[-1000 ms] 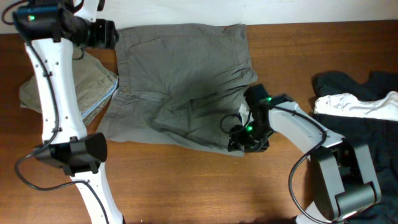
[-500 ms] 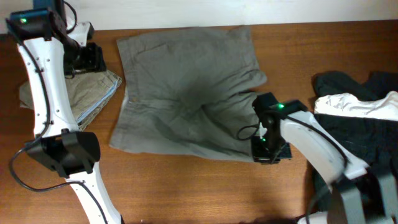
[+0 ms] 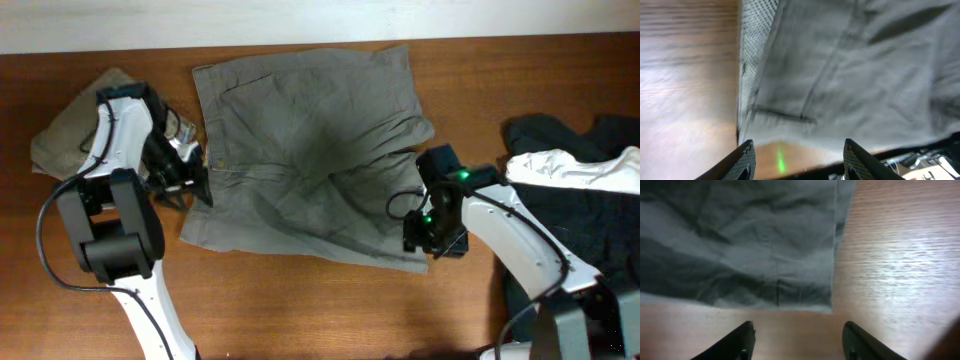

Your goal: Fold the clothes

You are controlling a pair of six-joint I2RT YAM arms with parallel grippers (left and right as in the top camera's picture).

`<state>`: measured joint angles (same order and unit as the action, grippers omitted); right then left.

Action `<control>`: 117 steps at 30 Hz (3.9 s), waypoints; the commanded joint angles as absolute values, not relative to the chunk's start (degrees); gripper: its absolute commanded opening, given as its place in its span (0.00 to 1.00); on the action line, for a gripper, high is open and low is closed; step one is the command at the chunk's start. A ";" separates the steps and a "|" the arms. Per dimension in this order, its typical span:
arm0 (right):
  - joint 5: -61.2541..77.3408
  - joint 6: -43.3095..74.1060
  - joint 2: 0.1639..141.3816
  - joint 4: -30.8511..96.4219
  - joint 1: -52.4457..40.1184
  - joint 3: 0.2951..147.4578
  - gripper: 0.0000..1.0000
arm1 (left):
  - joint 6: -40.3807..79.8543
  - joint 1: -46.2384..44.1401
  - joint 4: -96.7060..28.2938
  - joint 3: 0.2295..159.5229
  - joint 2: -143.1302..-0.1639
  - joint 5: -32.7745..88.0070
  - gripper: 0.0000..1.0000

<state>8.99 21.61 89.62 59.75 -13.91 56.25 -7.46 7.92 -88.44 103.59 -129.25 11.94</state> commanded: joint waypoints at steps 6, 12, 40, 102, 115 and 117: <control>14.28 20.43 93.17 49.91 -13.74 45.95 0.18 | -7.33 7.94 -86.89 96.36 -129.19 9.34 0.01; 7.16 22.98 87.42 66.00 -13.74 54.85 0.05 | -6.68 11.57 -87.77 96.38 -126.23 8.78 0.01; 23.05 23.57 106.39 26.33 3.84 77.21 0.64 | -10.00 5.39 -77.41 96.36 -122.48 16.73 0.47; 30.68 4.27 103.37 39.09 7.03 56.99 0.55 | -13.39 2.39 -63.16 97.45 -118.78 16.97 0.00; 29.02 3.36 103.83 33.12 8.29 61.45 0.51 | -13.41 2.39 -64.38 97.45 -118.80 16.93 0.01; 32.51 3.40 103.88 33.39 7.86 61.73 0.40 | -13.41 2.39 -64.53 97.45 -118.78 16.75 0.00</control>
<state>28.56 3.92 103.68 33.08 7.97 60.10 -12.91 2.37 -64.18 96.53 -120.20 16.29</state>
